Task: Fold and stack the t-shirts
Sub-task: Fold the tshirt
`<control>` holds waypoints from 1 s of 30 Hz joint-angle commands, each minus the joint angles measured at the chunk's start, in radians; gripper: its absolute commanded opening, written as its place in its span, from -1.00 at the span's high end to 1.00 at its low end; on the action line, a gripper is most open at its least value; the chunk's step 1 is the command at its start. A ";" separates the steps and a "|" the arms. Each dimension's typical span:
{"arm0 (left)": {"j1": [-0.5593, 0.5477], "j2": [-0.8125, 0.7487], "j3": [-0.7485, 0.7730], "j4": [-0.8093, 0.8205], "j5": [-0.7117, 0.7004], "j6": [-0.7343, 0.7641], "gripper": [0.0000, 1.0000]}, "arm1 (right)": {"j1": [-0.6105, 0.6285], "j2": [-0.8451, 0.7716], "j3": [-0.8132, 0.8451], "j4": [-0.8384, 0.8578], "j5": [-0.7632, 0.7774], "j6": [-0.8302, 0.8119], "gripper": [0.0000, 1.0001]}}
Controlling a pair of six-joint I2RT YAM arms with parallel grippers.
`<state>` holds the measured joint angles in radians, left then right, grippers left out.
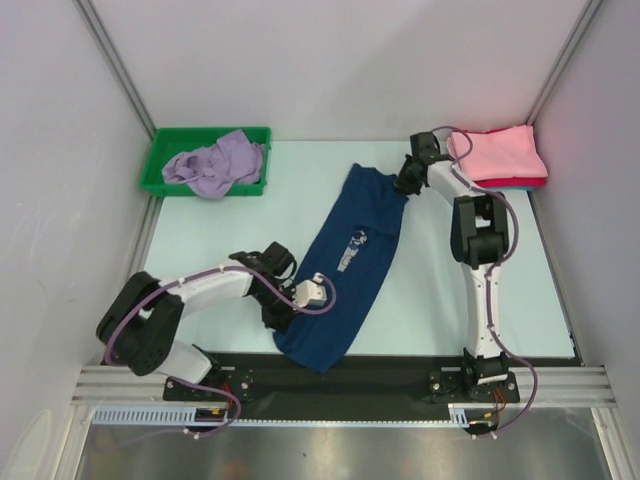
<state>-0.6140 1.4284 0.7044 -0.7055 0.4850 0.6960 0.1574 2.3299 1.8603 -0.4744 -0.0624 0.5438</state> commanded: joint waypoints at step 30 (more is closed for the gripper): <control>-0.003 -0.215 0.058 0.000 -0.094 -0.087 -0.39 | -0.035 -0.258 0.106 -0.077 0.003 -0.070 -0.17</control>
<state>-0.6209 1.2770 0.7967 -0.6956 0.4393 0.6102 0.1287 2.2940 2.1265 -0.5625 -0.0528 0.4934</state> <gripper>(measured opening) 0.693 0.586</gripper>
